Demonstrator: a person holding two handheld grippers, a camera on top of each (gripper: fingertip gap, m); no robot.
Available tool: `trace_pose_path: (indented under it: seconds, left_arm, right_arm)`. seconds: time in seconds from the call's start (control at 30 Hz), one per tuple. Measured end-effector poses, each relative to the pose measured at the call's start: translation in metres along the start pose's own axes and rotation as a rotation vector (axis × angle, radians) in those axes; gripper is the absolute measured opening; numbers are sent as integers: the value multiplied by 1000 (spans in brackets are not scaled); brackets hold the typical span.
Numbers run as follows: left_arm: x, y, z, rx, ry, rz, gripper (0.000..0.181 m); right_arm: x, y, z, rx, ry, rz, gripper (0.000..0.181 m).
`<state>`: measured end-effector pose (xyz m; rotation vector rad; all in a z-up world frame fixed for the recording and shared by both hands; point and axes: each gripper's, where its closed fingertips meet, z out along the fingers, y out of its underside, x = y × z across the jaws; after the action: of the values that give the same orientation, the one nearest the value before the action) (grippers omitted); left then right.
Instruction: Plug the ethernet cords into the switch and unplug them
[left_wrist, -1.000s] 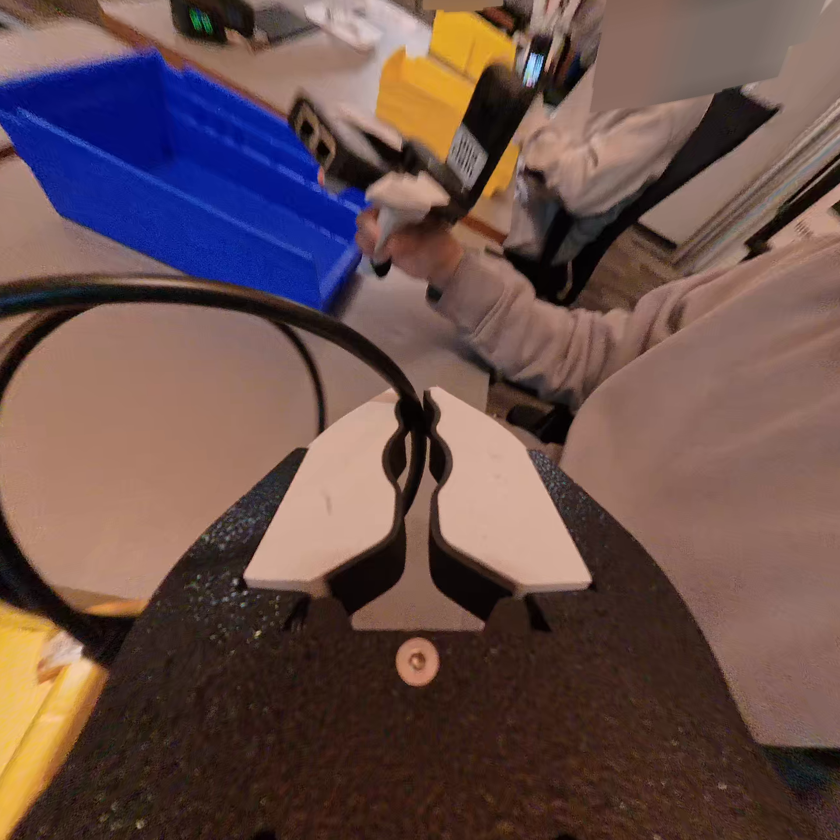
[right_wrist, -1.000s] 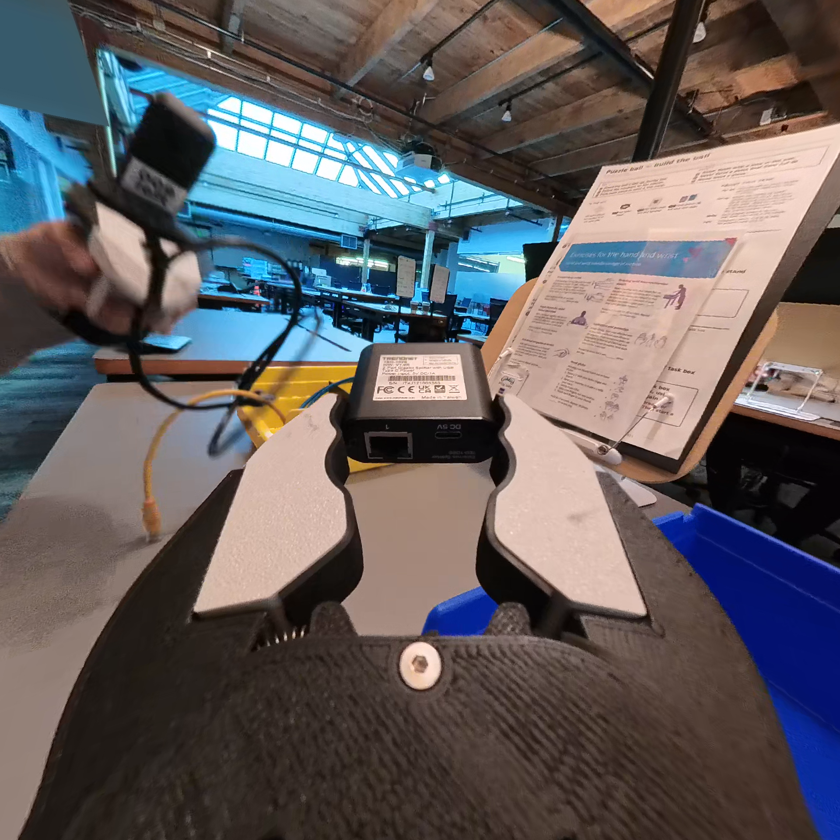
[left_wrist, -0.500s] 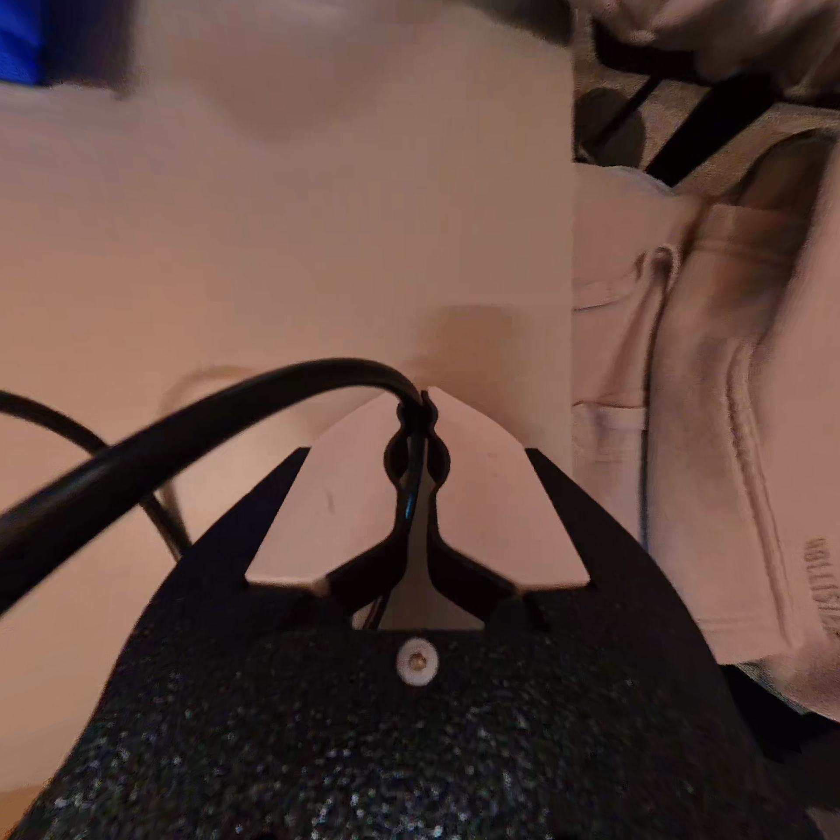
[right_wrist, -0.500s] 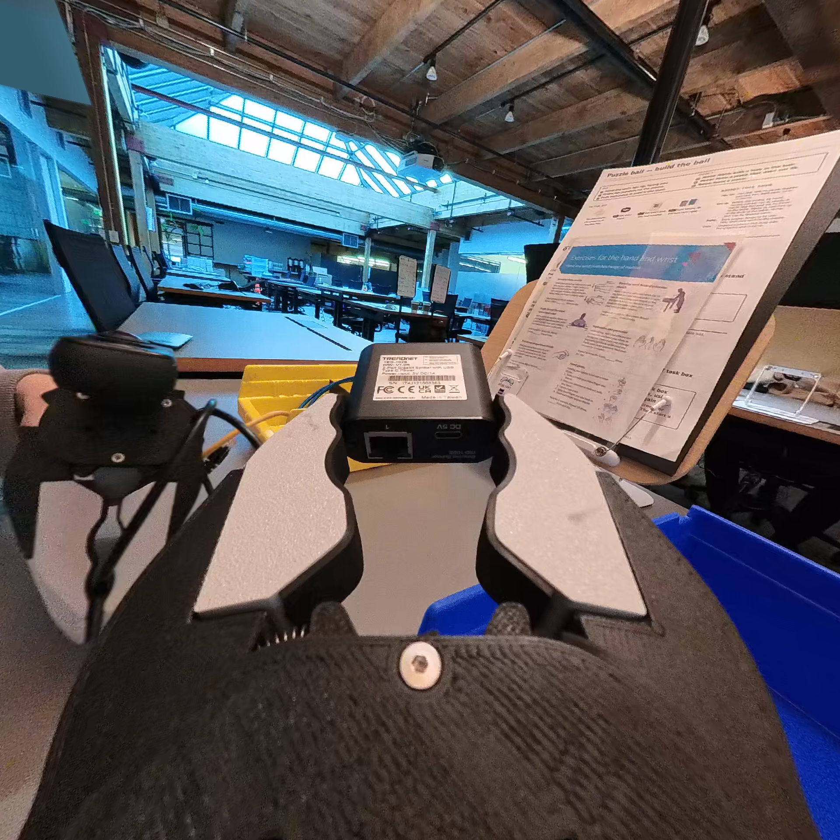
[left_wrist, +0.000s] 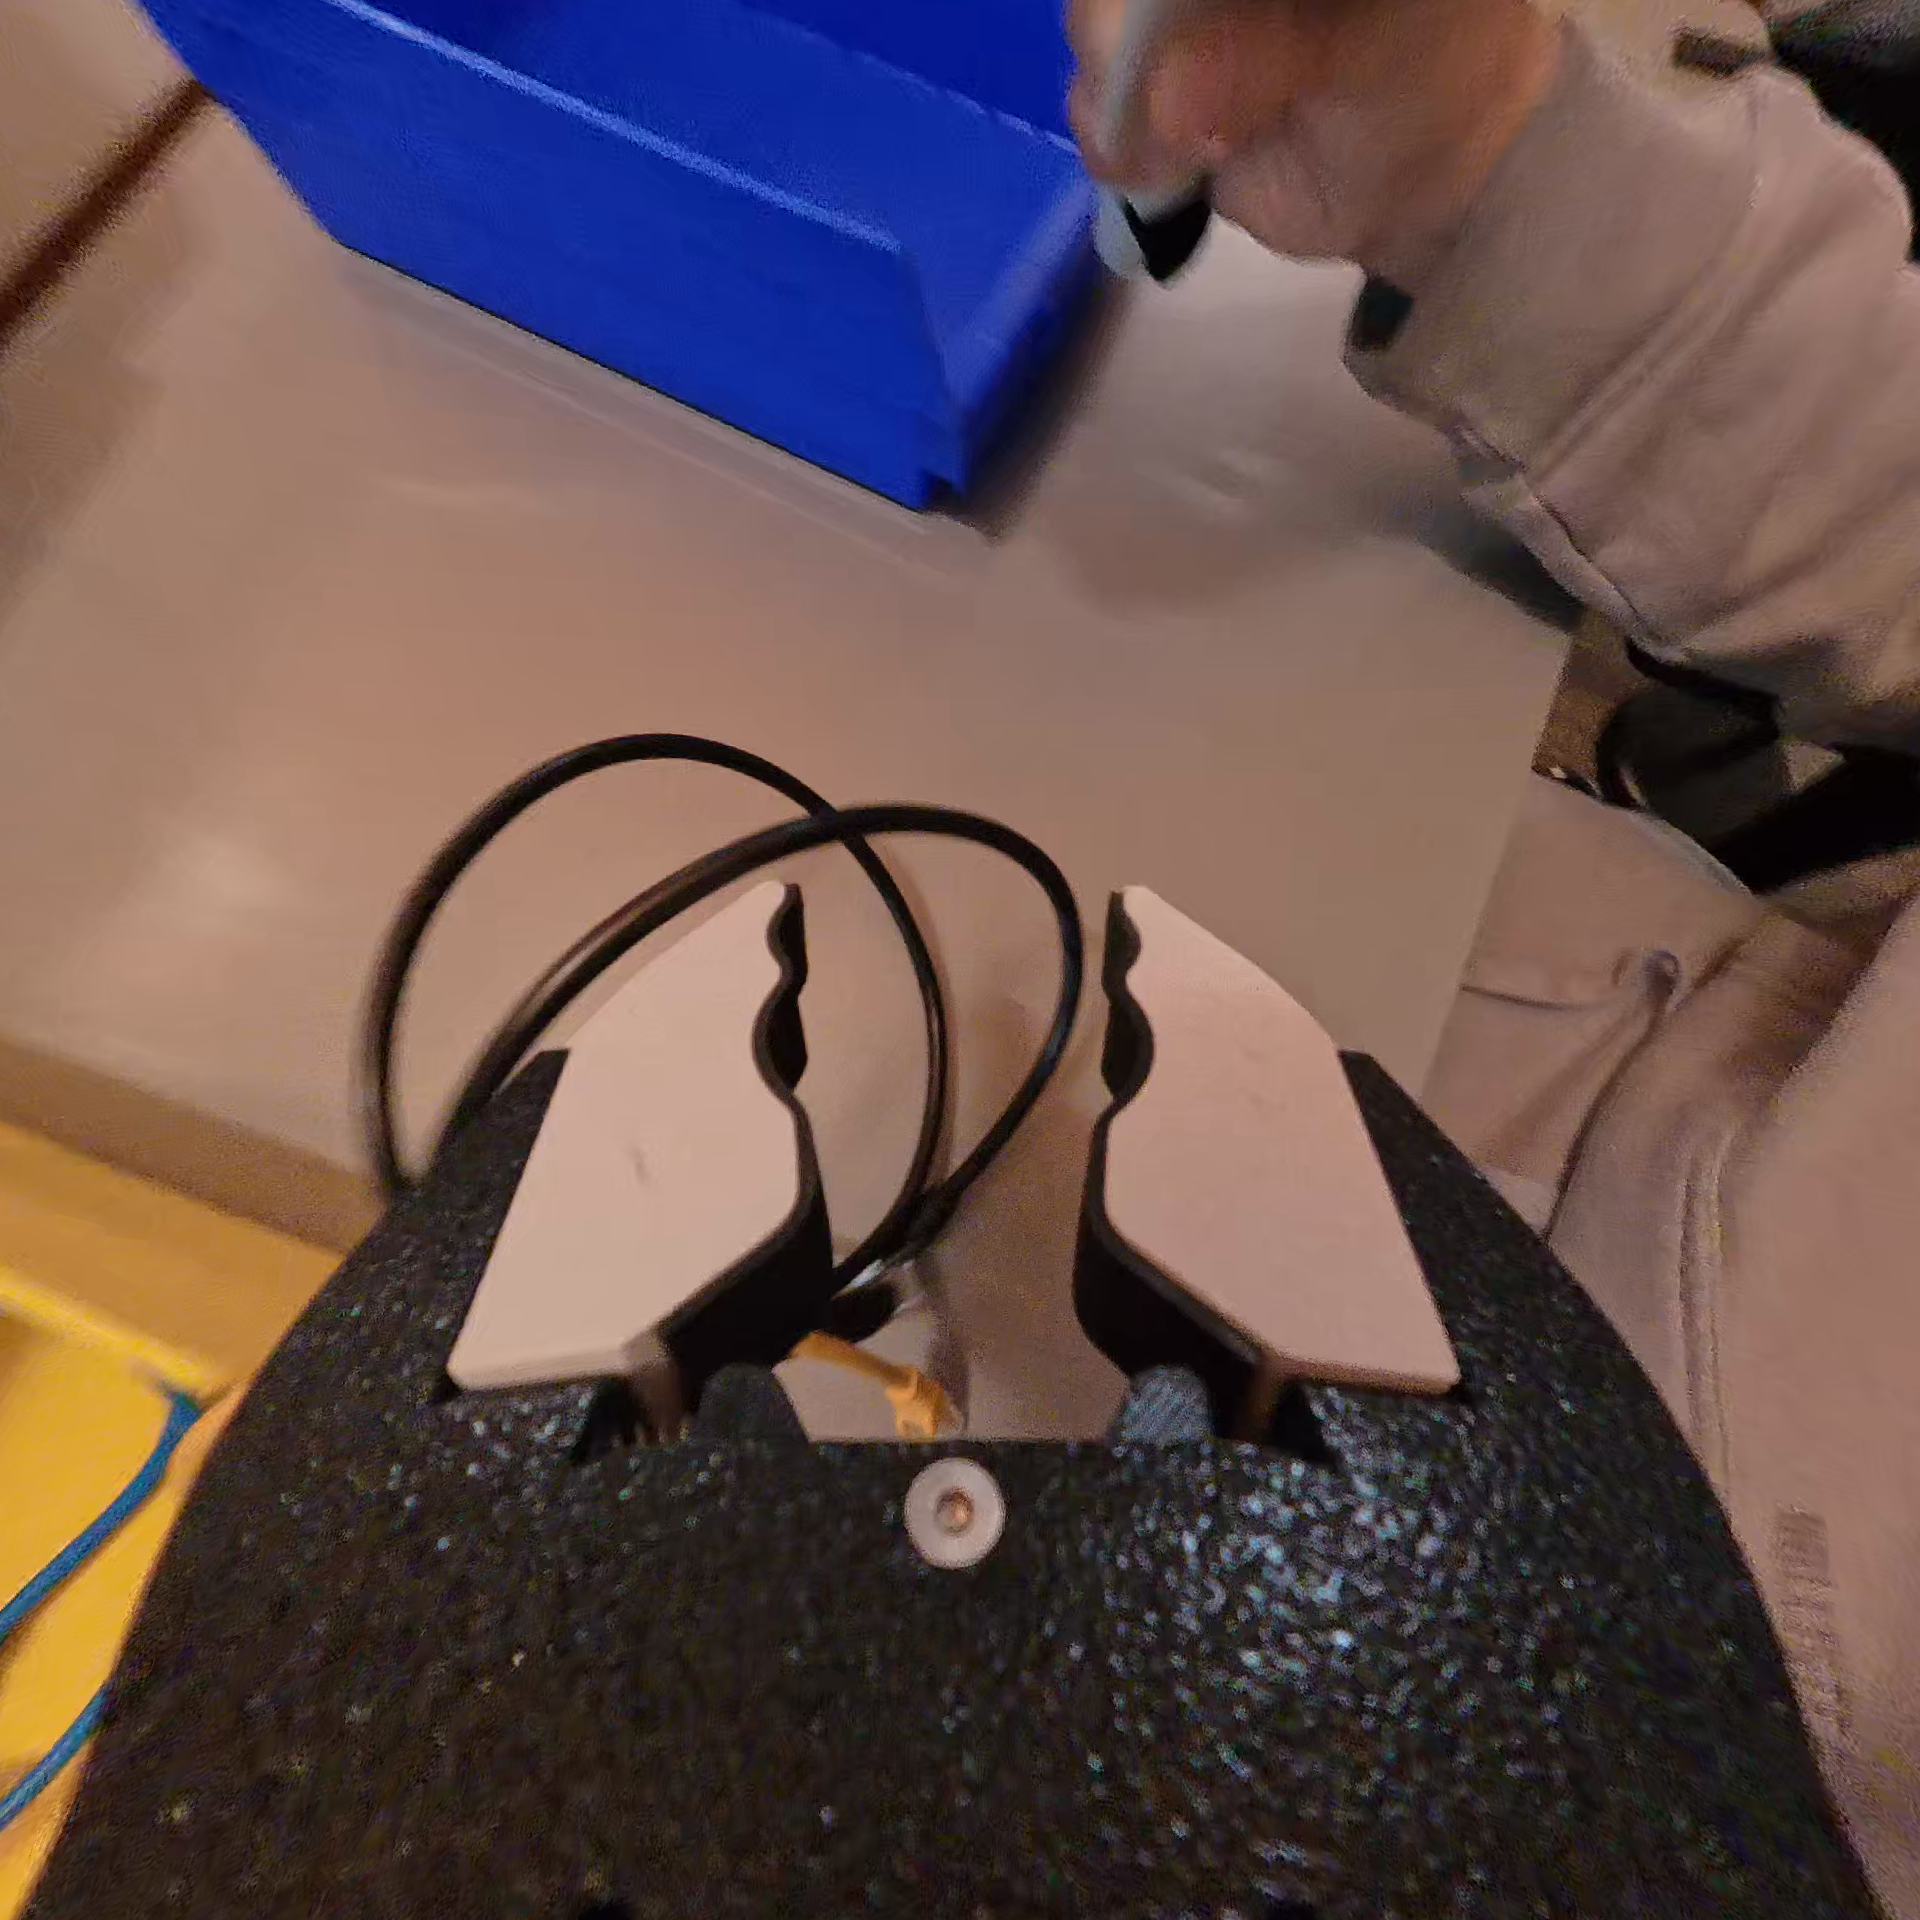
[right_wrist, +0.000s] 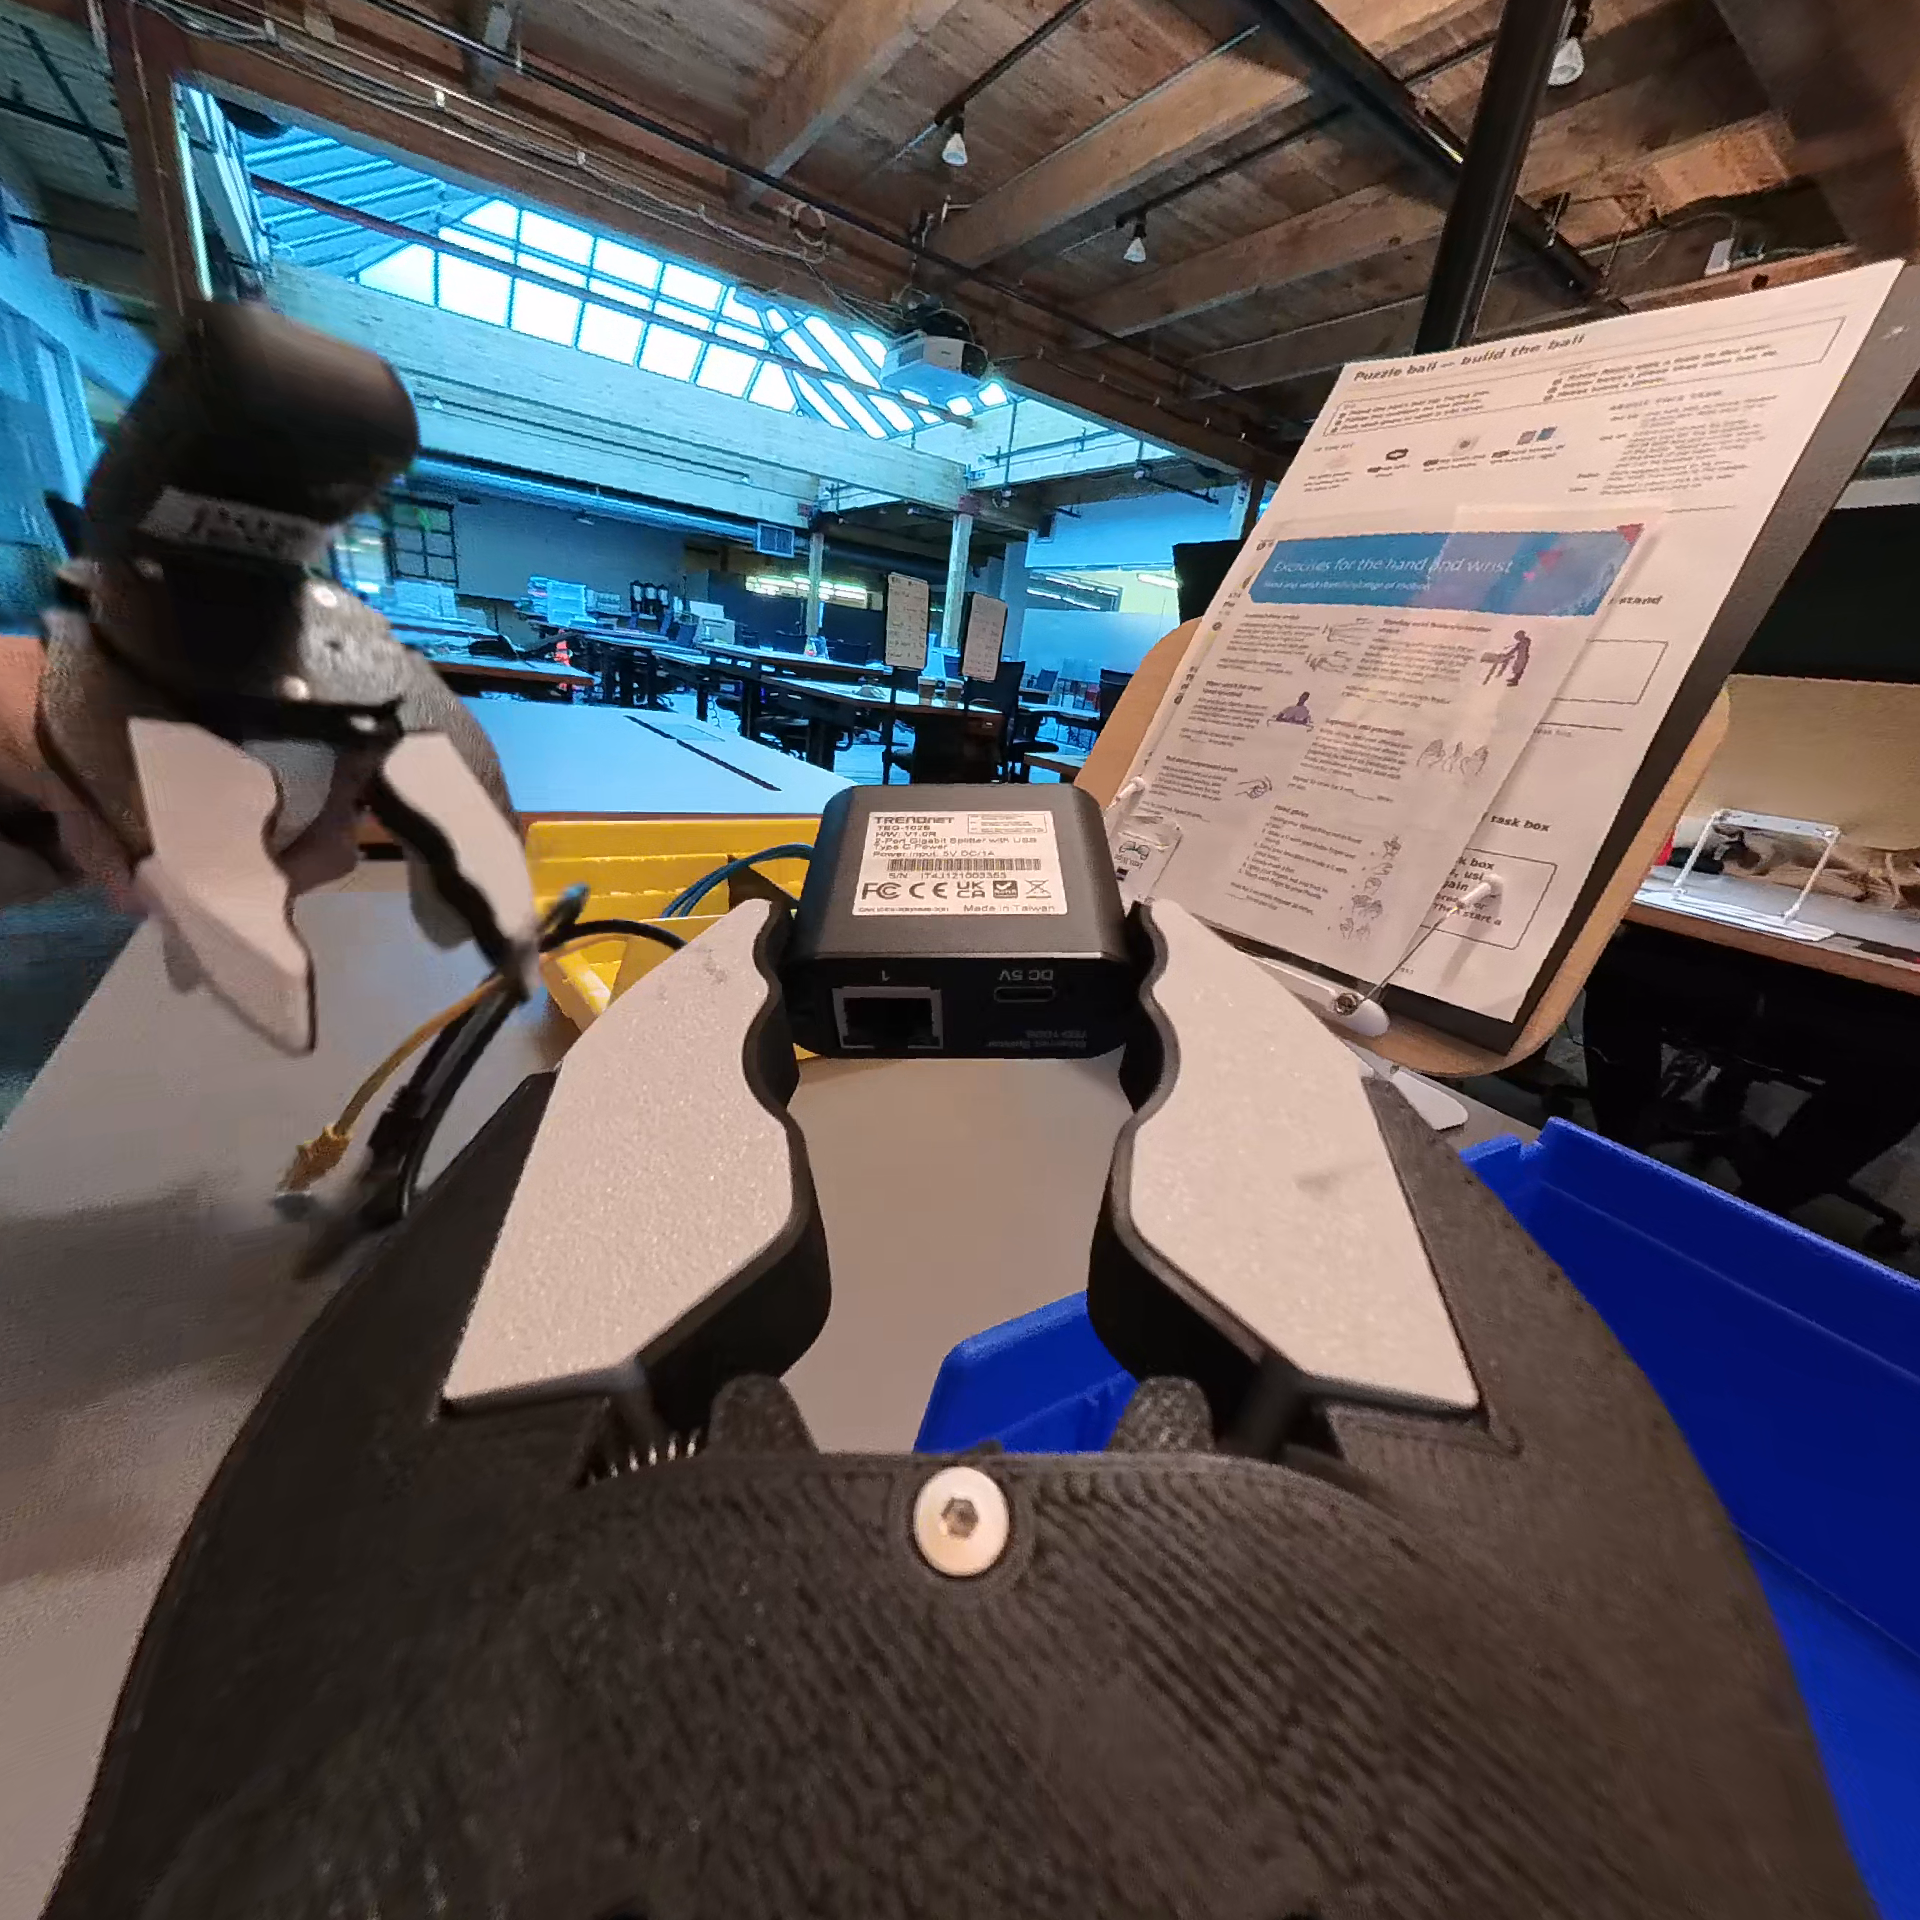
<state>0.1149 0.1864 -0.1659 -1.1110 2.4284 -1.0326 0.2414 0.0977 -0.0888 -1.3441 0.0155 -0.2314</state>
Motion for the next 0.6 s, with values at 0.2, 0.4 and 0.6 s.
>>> trace_pose_path:
  seconds: [0.2,0.4,0.6]
  left_arm:
    - [-69,-5,-69,226,-353,-255,51]
    - [-97,67,-60,113,-379,-581,51]
    - [-121,82,-63,282,-319,-817,48]
  right_arm:
    - [0,-1,-1,-5,3,-11,61]
    - [-3,0,1,-9,-11,-11,61]
    - [-7,0,2,-17,-20,-23,62]
